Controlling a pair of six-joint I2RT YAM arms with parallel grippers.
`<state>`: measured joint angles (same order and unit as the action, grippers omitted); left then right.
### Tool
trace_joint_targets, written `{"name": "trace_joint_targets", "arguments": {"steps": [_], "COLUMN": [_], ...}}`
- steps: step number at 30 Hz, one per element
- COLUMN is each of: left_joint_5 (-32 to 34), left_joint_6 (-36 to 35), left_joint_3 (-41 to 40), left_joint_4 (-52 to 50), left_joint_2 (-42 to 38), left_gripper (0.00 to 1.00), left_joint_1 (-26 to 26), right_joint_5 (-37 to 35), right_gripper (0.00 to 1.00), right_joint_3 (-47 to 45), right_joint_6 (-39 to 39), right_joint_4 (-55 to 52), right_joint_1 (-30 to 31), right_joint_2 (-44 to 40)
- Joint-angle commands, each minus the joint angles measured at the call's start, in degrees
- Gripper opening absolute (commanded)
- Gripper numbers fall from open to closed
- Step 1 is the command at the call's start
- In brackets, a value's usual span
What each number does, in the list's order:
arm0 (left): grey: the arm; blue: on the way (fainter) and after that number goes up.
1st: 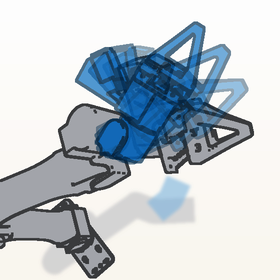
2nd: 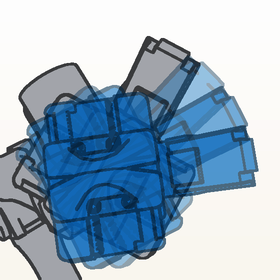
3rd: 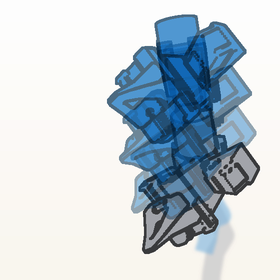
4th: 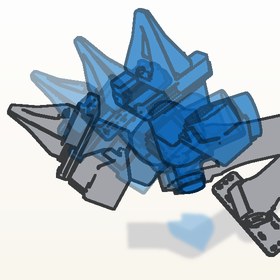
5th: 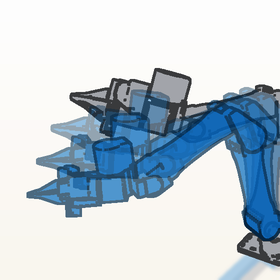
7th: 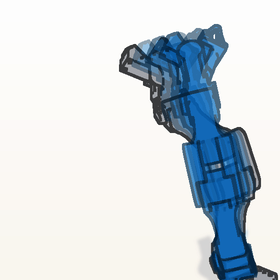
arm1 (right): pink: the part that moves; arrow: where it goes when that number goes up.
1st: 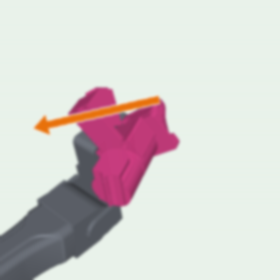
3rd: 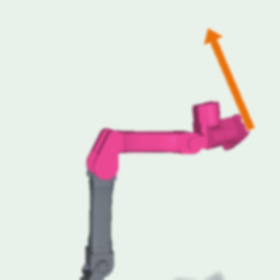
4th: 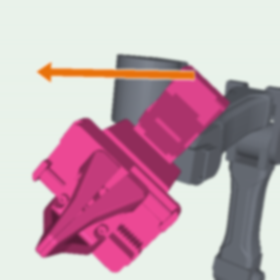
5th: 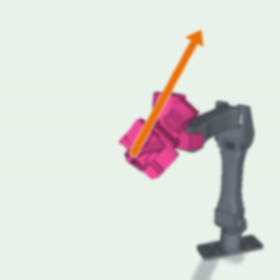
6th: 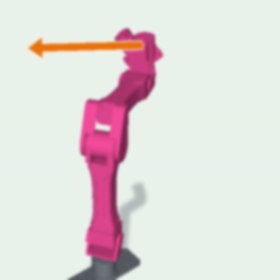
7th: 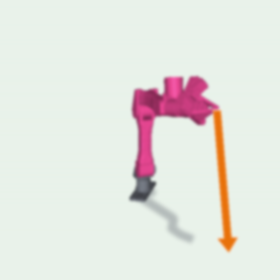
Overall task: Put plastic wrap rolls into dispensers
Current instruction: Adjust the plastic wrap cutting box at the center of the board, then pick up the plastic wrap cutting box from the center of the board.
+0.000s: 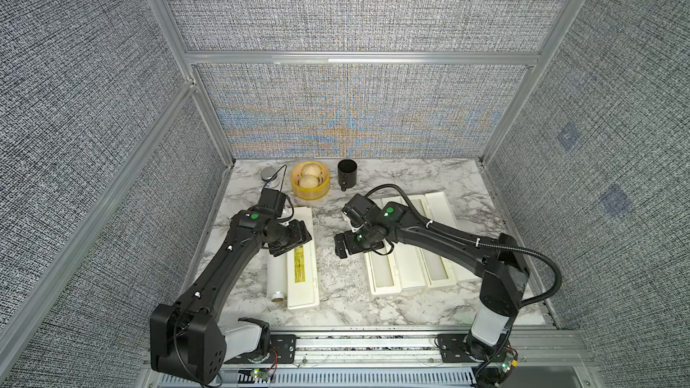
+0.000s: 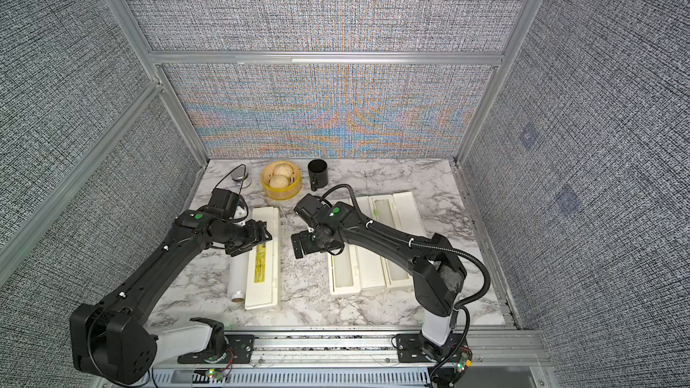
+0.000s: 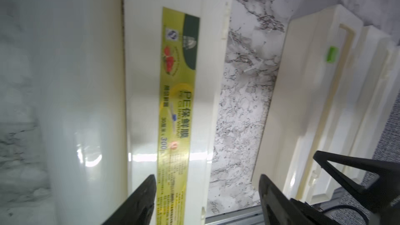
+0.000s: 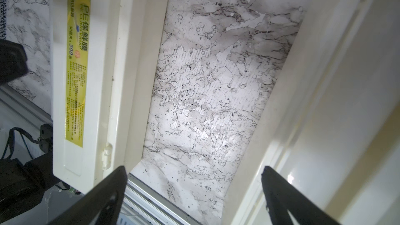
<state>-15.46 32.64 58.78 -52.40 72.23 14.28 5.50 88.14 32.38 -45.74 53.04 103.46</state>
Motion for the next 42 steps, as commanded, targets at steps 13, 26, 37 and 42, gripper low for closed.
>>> {"name": "trace_joint_targets", "arguments": {"steps": [13,26,37,42], "left_joint_5": [-17.94,-15.37,-5.22,-4.80], "left_joint_6": [-1.15,4.28,3.65,3.37], "left_joint_3": [-11.17,-11.46,-11.40,-12.44], "left_joint_4": [13.55,14.74,5.97,5.56], "left_joint_2": [4.29,-0.90,-6.99,-8.50], "left_gripper": [0.75,0.75,0.76,0.76], "left_joint_1": [-3.37,-2.51,-9.84,-13.78], "right_joint_5": [1.94,1.53,-1.26,-1.58], "right_gripper": [0.99,0.99,0.99,0.99], "right_joint_3": [1.63,8.17,18.42,21.67], "right_joint_6": [-0.96,-5.21,-8.78,-7.77], "right_joint_4": [-0.49,-2.16,-6.81,-9.31], "right_joint_1": [0.31,2.79,5.58,6.34], "right_joint_2": [2.14,6.19,16.27,20.08]}}
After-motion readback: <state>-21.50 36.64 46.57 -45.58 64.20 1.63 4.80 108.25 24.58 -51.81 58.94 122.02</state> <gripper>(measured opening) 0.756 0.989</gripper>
